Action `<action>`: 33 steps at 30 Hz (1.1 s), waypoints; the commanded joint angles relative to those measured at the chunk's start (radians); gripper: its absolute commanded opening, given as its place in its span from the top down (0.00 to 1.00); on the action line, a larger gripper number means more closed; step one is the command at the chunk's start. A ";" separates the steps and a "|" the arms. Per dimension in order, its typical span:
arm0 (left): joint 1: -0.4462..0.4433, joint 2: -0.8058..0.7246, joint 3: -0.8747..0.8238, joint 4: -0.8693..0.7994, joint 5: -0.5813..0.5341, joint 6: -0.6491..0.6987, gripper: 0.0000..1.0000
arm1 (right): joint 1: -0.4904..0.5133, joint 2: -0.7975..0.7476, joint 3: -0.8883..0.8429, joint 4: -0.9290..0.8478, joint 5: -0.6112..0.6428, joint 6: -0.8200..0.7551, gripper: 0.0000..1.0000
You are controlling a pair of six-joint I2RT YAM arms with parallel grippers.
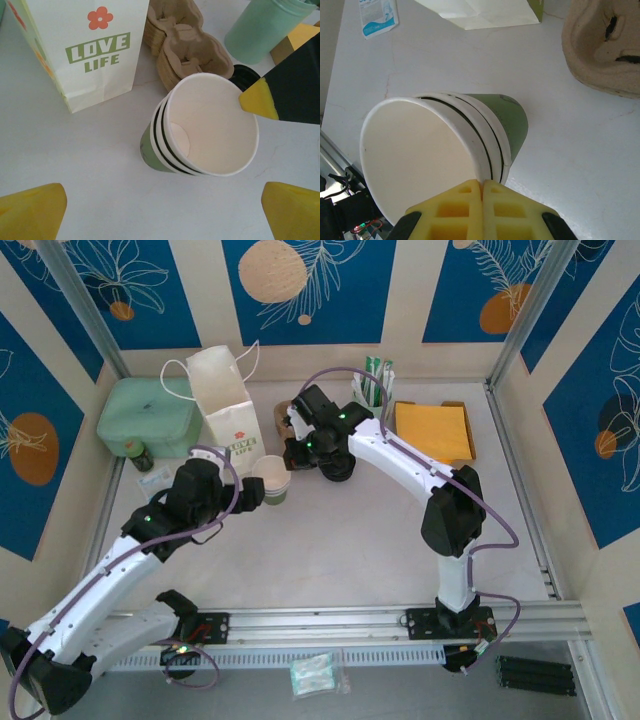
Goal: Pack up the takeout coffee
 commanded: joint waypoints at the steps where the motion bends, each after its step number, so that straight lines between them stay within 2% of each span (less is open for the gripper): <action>1: -0.009 0.004 0.025 -0.034 -0.029 -0.019 0.01 | -0.004 0.007 0.013 -0.028 -0.031 -0.026 1.00; 17: -0.010 0.061 0.015 -0.063 -0.023 -0.037 0.01 | 0.015 0.058 0.040 -0.082 0.001 -0.086 1.00; 33: -0.010 0.109 0.000 -0.030 -0.030 -0.052 0.01 | 0.017 -0.015 0.037 -0.059 -0.045 -0.050 1.00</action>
